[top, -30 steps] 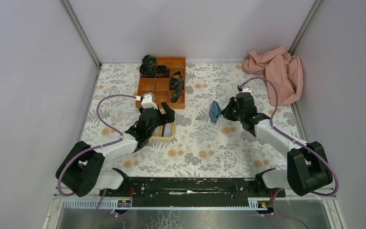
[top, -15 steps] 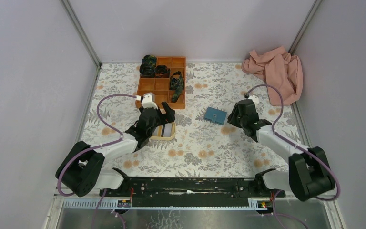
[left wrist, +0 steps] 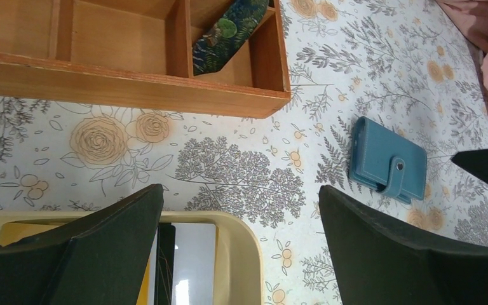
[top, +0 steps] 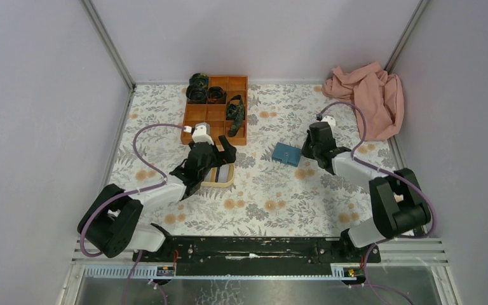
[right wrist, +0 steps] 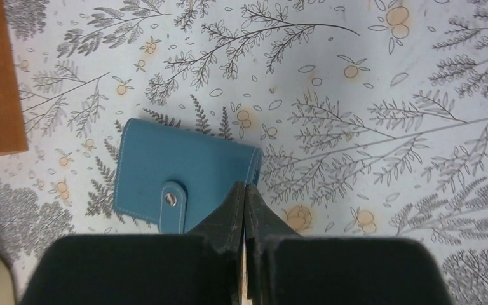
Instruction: Take the credit cards out of the card holder
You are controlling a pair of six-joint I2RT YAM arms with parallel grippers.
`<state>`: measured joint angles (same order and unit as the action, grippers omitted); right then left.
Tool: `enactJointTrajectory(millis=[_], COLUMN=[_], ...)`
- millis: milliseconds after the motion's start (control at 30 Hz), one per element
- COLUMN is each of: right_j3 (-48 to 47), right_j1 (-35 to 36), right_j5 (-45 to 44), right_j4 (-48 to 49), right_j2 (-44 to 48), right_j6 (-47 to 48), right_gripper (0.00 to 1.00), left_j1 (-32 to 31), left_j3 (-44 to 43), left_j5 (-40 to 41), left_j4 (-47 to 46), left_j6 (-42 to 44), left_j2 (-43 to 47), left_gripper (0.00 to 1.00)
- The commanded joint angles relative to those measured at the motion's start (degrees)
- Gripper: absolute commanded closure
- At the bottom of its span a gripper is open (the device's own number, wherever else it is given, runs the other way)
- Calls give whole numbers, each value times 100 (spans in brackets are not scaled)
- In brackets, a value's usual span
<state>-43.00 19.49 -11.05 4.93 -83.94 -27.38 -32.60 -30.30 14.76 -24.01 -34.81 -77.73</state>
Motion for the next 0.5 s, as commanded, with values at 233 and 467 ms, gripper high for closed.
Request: enactJointTrajectory(millis=[233,467], right_j3=[-1085,-986], right_j1=[-23,-8], right_j5=[-354,-45], right_j4=[385,71], right_j2=[-1407,-1439], right_j6=[420,295], right_gripper=[100,96], left_j1=[-36,-86], left_j3=[-93,-117], left_j5=[-59,176], left_j4=[-235,-137], left_j6=[267,159], left_j2=[36,59], left_gripper=[0,0])
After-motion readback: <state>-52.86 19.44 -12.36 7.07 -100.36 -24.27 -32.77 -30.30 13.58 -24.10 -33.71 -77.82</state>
